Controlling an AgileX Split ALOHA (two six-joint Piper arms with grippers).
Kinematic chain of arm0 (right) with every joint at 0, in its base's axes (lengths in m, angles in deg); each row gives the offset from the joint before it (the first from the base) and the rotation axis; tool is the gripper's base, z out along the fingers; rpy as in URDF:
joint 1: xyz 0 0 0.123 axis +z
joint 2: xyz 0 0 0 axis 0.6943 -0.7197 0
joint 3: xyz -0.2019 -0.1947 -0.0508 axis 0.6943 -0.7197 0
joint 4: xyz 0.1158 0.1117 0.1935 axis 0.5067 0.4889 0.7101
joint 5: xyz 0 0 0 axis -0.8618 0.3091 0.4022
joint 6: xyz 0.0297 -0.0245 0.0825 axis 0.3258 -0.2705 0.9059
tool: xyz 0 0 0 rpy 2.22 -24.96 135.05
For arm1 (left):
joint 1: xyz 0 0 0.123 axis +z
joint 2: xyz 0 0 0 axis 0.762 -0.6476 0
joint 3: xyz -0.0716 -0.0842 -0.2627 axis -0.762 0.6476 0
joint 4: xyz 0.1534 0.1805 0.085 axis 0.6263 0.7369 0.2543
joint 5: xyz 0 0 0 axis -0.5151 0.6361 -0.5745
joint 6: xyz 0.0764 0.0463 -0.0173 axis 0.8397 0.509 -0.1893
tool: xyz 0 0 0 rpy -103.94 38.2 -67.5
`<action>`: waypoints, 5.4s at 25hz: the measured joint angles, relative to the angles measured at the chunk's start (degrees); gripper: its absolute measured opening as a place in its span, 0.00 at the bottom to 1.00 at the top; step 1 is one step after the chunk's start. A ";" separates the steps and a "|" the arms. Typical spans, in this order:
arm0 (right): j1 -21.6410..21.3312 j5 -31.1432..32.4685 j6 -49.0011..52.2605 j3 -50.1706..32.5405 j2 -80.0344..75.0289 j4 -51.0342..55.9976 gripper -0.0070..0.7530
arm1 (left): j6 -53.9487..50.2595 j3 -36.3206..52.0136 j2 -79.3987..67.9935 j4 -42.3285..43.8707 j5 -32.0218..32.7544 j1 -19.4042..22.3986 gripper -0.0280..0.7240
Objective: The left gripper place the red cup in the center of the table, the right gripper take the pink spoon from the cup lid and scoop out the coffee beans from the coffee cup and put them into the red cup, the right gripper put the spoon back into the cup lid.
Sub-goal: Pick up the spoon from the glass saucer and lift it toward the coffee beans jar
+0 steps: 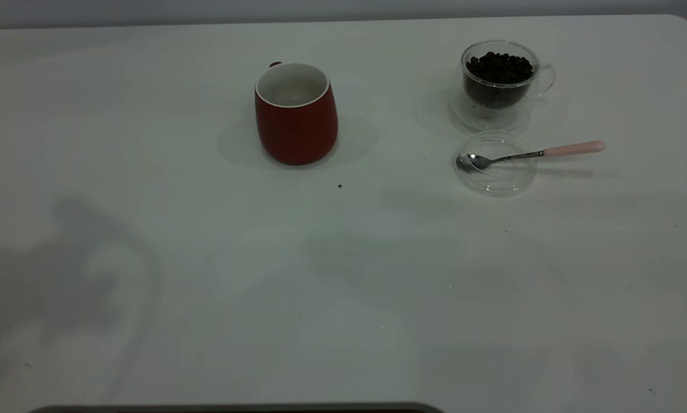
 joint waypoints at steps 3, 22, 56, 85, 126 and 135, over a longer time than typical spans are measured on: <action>0.00 0.00 0.00 0.00 0.00 0.00 0.51 | -1.36 11.71 6.04 0.08 0.00 0.00 0.82; 0.00 0.00 0.00 0.00 0.00 0.00 0.51 | -18.86 42.49 49.02 12.24 -3.57 0.00 0.82; 0.00 0.00 0.00 0.00 0.00 0.00 0.51 | -21.10 42.55 78.31 12.52 -2.11 6.09 0.82; 0.00 -3.57 3.48 0.00 -2.34 3.15 0.52 | -21.10 42.55 78.31 12.52 -2.11 6.09 0.82; -18.17 -26.23 -56.18 33.33 -121.10 59.56 0.78 | -21.10 42.55 78.31 12.52 -2.11 6.09 0.82; -23.39 -16.68 -68.08 38.78 -135.02 72.99 0.78 | -21.10 42.55 78.31 12.52 -2.11 6.09 0.82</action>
